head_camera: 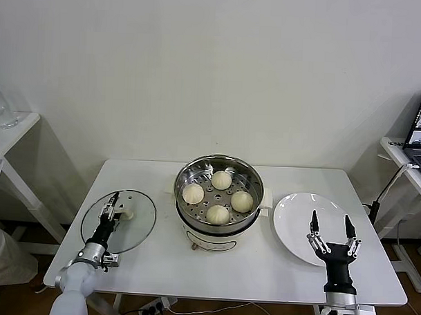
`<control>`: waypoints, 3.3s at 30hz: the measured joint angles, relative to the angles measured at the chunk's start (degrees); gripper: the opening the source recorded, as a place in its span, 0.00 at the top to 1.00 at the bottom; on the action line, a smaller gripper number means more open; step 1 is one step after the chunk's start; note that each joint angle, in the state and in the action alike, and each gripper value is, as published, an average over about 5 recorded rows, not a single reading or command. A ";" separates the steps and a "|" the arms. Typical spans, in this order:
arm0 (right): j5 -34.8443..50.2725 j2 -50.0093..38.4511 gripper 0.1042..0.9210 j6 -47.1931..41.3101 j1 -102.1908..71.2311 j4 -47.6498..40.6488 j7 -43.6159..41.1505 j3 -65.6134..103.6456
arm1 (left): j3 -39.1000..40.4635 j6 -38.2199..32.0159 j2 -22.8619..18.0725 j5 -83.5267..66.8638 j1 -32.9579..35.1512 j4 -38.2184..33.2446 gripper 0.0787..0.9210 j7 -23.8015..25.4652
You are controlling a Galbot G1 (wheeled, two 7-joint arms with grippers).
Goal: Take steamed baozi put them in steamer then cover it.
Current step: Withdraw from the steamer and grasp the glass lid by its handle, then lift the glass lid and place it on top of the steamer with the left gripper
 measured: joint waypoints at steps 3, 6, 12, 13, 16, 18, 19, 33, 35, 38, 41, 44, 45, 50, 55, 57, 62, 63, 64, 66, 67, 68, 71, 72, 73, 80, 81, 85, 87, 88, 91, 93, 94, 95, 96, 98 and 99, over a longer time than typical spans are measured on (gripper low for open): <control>-0.06 -0.01 0.12 0.17 0.20 -0.31 -0.07 -0.05 | -0.02 0.10 -0.09 0.56 -0.22 0.94 0.41 -0.18; -0.10 -0.02 0.12 0.24 0.38 -0.60 -0.14 -0.17 | -0.09 0.28 -0.23 1.10 -0.38 1.71 0.51 -0.27; -0.12 -0.06 0.12 0.44 0.70 -1.10 -0.22 -0.39 | -0.19 0.73 -0.49 1.80 -0.47 2.26 0.71 -0.52; -0.12 -0.08 0.12 0.47 0.74 -1.16 -0.23 -0.41 | -0.20 0.81 -0.50 1.87 -0.46 2.27 0.75 -0.53; -0.12 -0.13 0.12 0.57 0.84 -1.23 -0.27 -0.46 | -0.32 0.97 -0.52 1.98 -0.36 2.19 0.83 -0.65; -0.11 -0.14 0.12 0.61 0.95 -1.25 -0.29 -0.47 | -0.52 1.05 -0.53 1.99 -0.15 1.87 0.86 -0.73; -0.10 -0.15 0.12 0.62 1.03 -1.27 -0.30 -0.48 | -0.62 1.11 -0.54 1.99 0.01 1.57 0.86 -0.73; 0.37 -0.50 0.12 0.73 2.14 -2.01 -0.30 -0.24 | -1.70 4.49 1.22 -1.47 6.72 -17.25 0.86 3.08; 0.45 -0.55 0.12 0.75 2.40 -2.25 -0.30 -0.18 | -1.13 5.74 1.99 -2.89 8.24 -21.02 0.86 4.42; 0.51 -0.59 0.12 0.76 2.77 -2.61 -0.32 -0.22 | 0.15 7.95 3.28 -4.80 10.38 -26.56 0.86 6.61; 0.54 -0.55 0.12 0.78 3.10 -2.96 -0.37 -0.28 | 1.92 10.70 4.86 -6.95 11.86 -32.05 0.86 9.23; 0.55 -0.52 0.12 0.93 3.35 -3.30 -0.44 -0.21 | 4.21 14.43 6.75 -9.23 12.58 -37.32 0.86 12.41; 0.55 -0.50 0.12 1.02 3.40 -3.43 -0.46 -0.15 | 5.14 15.92 7.42 -9.95 12.69 -39.00 0.86 13.58; 0.46 -0.30 0.12 1.45 3.49 -3.90 -0.53 0.30 | 10.96 24.15 10.57 -12.38 12.02 -45.44 0.86 19.72; 0.22 0.08 0.12 1.71 3.25 -3.96 -0.60 0.82 | 18.80 31.85 12.24 -12.58 9.46 -48.90 0.86 25.48; 0.06 0.28 0.12 1.85 3.12 -3.94 -0.62 1.00 | 22.29 34.59 12.50 -12.21 8.05 -49.71 0.86 27.59; -0.45 0.95 0.12 2.13 2.65 -3.63 -0.64 1.47 | 30.98 40.82 12.46 -10.96 3.58 -50.44 0.86 32.36; -0.54 1.06 0.12 2.16 2.56 -3.57 -0.64 1.54 | 32.57 41.93 12.34 -10.69 2.60 -50.45 0.86 33.16; -0.63 1.17 0.12 2.19 2.49 -3.54 -0.64 1.61 | 34.11 42.99 12.21 -10.44 1.62 -50.45 0.86 33.89; -0.83 1.38 0.12 2.22 2.37 -3.48 -0.64 1.72 | 36.97 44.87 11.87 -9.98 -0.26 -50.35 0.86 35.12; -0.93 1.49 0.12 2.23 2.31 -3.44 -0.64 1.74 | 38.35 45.74 11.63 -9.75 -1.19 -50.21 0.86 35.70; -1.05 1.59 0.12 2.24 2.25 -3.39 -0.63 1.76 | 39.66 46.53 11.34 -9.54 -2.08 -49.99 0.86 36.24; -1.45 1.80 0.12 2.24 2.03 -3.24 -0.59 1.74 | 43.12 48.50 10.12 -8.73 -4.55 -48.93 0.86 37.56; -1.60 1.84 0.12 2.24 1.96 -3.19 -0.55 1.73 | 44.07 49.04 9.60 -8.41 -5.31 -48.46 0.86 37.87; -1.76 1.89 0.12 2.24 1.88 -3.13 -0.52 1.72 | 44.90 49.50 9.04 -8.07 -6.01 -47.94 0.86 38.12; -2.71 2.37 0.12 2.19 1.30 -2.60 -0.29 2.01 | 49.04 51.77 4.42 -6.13 -10.09 -43.31 0.86 39.27; -2.81 2.42 0.12 2.19 1.22 -2.56 -0.28 2.08 | 49.33 51.98 3.76 -5.93 -10.52 -42.59 0.86 39.34; -3.14 2.53 0.12 2.22 0.94 -2.50 -0.24 2.31 | 50.15 52.46 1.04 -5.12 -11.71 -39.46 0.86 39.40; -3.26 2.57 0.12 2.23 0.92 -2.50 -0.22 2.38 | 50.58 52.58 -0.27 -4.70 -12.03 -37.98 0.86 39.39; -3.33 2.60 0.12 2.23 0.94 -2.51 -0.20 2.40 | 50.78 52.63 -0.89 -4.49 -12.16 -37.29 0.86 39.38; -3.57 2.73 0.12 2.24 1.03 -2.64 -0.18 2.40 | 51.17 52.70 -2.66 -3.79 -12.50 -35.42 0.86 39.28; -3.73 2.83 0.12 2.24 1.08 -2.79 -0.18 2.37 | 51.32 52.68 -3.76 -3.27 -12.77 -34.24 0.86 39.20; -3.80 2.87 0.12 2.25 1.10 -2.88 -0.18 2.36 | 51.38 52.66 -4.28 -3.03 -12.92 -33.67 0.86 39.17; -3.85 2.90 0.12 2.28 1.11 -2.96 -0.18 2.36 | 51.42 52.62 -4.76 -2.81 -13.05 -33.12 0.86 39.12; -3.89 2.90 0.12 2.32 1.10 -3.04 -0.18 2.38 | 51.43 52.59 -5.23 -2.61 -13.17 -32.57 0.86 39.06; -3.93 2.87 0.12 2.41 1.09 -3.18 -0.18 2.46 | 51.40 52.56 -6.02 -2.27 -13.31 -31.56 0.86 38.89; -3.94 2.84 0.12 2.45 1.09 -3.25 -0.18 2.51 | 51.38 52.55 -6.37 -2.11 -13.34 -31.07 0.86 38.79</control>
